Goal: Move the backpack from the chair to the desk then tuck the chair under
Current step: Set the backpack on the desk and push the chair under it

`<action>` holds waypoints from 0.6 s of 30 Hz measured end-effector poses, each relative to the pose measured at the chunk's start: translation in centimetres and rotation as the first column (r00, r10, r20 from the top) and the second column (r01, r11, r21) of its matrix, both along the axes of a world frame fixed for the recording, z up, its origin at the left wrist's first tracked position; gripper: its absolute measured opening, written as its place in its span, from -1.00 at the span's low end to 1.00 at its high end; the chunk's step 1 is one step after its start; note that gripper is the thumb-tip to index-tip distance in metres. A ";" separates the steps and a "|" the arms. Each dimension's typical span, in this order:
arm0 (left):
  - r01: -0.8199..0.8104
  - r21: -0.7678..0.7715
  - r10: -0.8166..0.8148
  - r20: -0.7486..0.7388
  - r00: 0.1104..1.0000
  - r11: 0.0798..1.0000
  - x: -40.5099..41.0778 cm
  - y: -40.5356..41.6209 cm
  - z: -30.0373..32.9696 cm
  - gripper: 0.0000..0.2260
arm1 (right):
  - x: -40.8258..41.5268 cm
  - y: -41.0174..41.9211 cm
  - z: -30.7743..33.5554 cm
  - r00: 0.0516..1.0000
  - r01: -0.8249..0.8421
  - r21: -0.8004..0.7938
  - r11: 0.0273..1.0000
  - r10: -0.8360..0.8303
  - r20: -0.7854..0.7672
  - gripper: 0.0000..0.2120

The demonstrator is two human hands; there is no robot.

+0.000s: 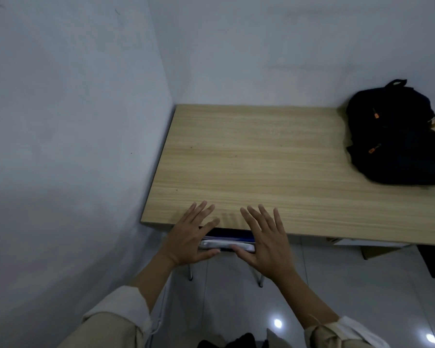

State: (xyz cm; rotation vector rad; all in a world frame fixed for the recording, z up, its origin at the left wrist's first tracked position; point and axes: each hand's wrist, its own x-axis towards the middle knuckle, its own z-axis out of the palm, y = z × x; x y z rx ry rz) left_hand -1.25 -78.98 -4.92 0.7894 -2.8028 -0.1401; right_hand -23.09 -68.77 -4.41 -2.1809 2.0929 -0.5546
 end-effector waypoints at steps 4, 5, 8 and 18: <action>0.014 0.027 -0.015 0.053 0.998 1.000 1.3 -0.6 0.0 -0.36 | 1.4 -0.1 -0.1 1.000 0.012 0.030 0.999 -0.013 0.027 -0.22; 0.010 0.025 -0.012 0.067 0.998 1.000 1.7 -0.8 0.0 -0.35 | 1.9 -0.1 -0.2 0.999 0.012 0.034 0.999 -0.014 0.033 -0.22; -0.012 0.023 0.010 0.068 0.998 1.000 2.3 -1.0 -0.1 -0.33 | 2.2 -0.2 -0.5 0.999 -0.011 0.028 1.000 0.010 0.042 -0.23; -0.051 0.017 0.051 0.004 0.999 0.999 1.4 -0.3 -0.3 -0.35 | 0.8 -0.2 -1.0 0.995 -0.102 -0.032 0.994 0.102 0.001 -0.30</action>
